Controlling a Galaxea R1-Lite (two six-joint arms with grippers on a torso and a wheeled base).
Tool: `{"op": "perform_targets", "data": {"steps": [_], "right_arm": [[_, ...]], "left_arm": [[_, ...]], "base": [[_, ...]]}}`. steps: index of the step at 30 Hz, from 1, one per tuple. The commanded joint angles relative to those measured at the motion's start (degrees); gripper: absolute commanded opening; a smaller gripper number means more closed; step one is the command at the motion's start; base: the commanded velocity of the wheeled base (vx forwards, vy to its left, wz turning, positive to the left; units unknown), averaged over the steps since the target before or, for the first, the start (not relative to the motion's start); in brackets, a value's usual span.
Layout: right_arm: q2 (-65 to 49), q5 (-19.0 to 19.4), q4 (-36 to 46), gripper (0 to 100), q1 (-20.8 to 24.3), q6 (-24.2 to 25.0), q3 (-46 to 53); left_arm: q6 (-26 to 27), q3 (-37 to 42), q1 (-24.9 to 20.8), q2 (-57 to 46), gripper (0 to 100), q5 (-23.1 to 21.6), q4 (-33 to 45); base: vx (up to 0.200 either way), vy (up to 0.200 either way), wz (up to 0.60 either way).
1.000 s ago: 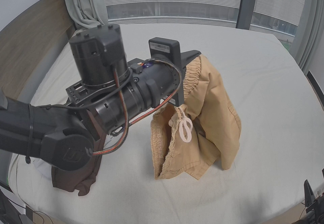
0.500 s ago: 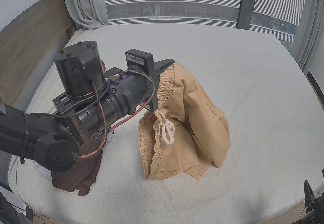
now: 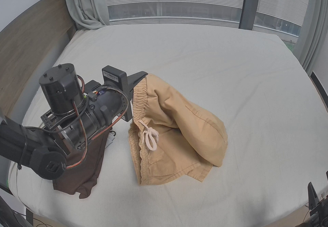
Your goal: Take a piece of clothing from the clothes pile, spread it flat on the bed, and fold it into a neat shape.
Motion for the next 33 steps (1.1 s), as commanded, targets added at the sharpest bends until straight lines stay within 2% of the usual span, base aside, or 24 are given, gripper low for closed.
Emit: {"op": "perform_targets", "data": {"steps": [1, 4, 9, 13, 17, 18, 20, 21, 22, 23, 26, 33], "right_arm": [[-0.51, 0.01, -0.03, 100, -0.02, -0.01, 1.01], [-0.51, 0.01, -0.03, 100, 0.07, -0.01, 1.01], [-0.51, 0.01, -0.03, 100, 0.07, -0.01, 1.01], [-0.51, 0.1, -0.03, 100, 0.07, -0.09, 1.01], [-0.6, 0.1, -0.03, 100, 0.07, -0.18, 1.01], [-0.51, 0.18, -0.03, 100, 0.07, -0.18, 1.01], [-0.51, 0.18, -0.03, 100, 0.07, -0.18, 1.01], [-0.6, 0.1, -0.03, 100, 0.07, -0.27, 1.01], [-0.6, 0.1, -0.03, 100, 0.07, -0.27, 1.01], [-0.6, 0.18, -0.03, 100, 0.07, -0.27, 1.01], [-0.6, 0.18, -0.03, 100, 0.07, -0.36, 1.01], [-0.6, 0.36, -0.03, 100, 0.07, -0.53, 1.01]], "left_arm": [[1.18, 4.07, 2.88, 0.34, 0, -1.66, -3.32], [1.27, 5.83, 4.29, 0.6, 0, -3.42, -6.39], [6.54, 14.0, 10.7, 1.13, 0, -14.41, -14.22], [9.7, 18.57, 13.78, 2.53, 0, -19.68, -19.49], [14.8, 20.77, 15.36, 5.61, 0, -20.12, -24.06], [17.79, 21.47, 16.06, 7.1, 0, -20.12, -25.55], [17.79, 21.47, 16.06, 7.1, 0, -20.12, -25.55], [24.73, 22.97, 16.59, 10.27, 0, -20.21, -26.87], [24.73, 22.97, 16.59, 10.27, 0, -20.21, -26.87], [27.46, 23.06, 16.5, 12.11, 0, -20.21, -26.96], [29.22, 22.79, 16.41, 13.08, 0, -20.3, -26.96], [29.57, 23.67, 16.41, 13.34, 0, -20.03, -26.96]], "base": [[0.0, 0.0, 0.0], [0.0, 0.0, 0.0], [0.0, 0.0, 0.0], [0.0, 0.0, 0.0], [0.0, 0.0, 0.0], [0.0, 0.0, 0.0], [0.0, 0.0, 0.0], [0.0, 0.0, 0.0], [0.0, 0.0, 0.0], [0.0, 0.0, 0.0], [0.0, 0.0, 0.0], [0.0, 0.0, 0.0]]}}
